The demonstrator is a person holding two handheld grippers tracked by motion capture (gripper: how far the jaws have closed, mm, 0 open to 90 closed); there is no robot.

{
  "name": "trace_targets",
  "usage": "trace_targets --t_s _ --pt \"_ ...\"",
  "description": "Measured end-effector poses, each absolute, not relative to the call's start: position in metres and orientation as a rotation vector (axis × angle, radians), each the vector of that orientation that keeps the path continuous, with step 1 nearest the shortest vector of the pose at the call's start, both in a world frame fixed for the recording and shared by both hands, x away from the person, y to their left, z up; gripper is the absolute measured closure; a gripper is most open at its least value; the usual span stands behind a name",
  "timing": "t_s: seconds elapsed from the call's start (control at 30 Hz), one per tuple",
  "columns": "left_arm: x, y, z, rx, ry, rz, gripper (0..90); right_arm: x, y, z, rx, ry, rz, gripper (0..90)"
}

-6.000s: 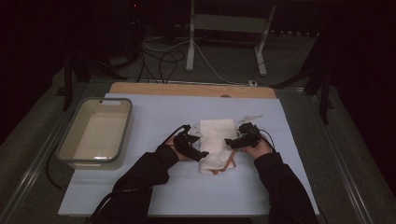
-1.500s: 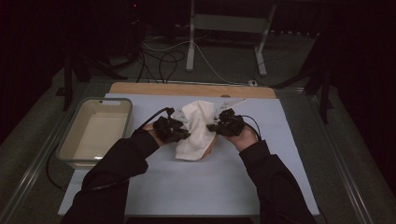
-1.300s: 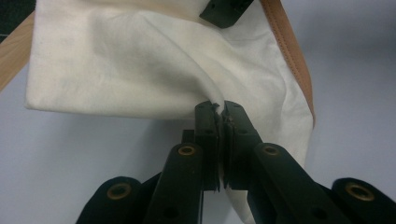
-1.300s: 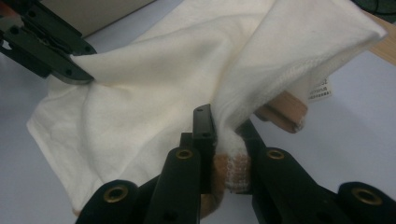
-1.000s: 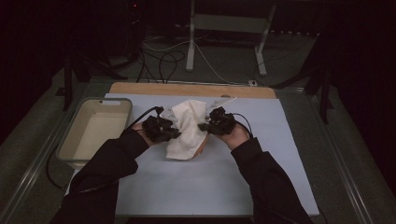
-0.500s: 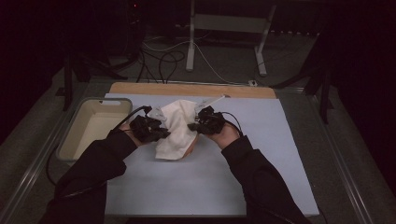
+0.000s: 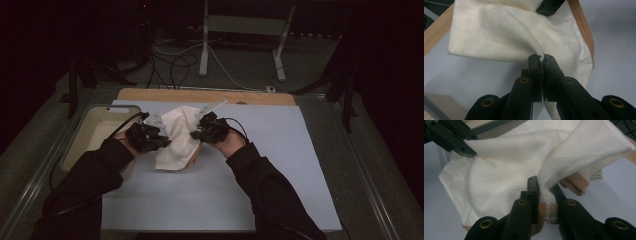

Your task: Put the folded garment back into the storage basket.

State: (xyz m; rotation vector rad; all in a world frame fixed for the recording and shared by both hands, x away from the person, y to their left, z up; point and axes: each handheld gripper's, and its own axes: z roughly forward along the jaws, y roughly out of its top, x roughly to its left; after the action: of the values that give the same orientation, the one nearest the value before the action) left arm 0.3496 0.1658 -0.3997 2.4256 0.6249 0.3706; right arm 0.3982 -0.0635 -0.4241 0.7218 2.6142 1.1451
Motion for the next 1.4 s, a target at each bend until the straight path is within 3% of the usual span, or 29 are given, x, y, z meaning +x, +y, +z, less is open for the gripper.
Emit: trace_targets --t_s 1.4 --pt "0.334 0.266 -0.369 2.388 0.818 0.433 87.2 0.397 0.038 -0.398 0.569 2.670 1.201 83.7"
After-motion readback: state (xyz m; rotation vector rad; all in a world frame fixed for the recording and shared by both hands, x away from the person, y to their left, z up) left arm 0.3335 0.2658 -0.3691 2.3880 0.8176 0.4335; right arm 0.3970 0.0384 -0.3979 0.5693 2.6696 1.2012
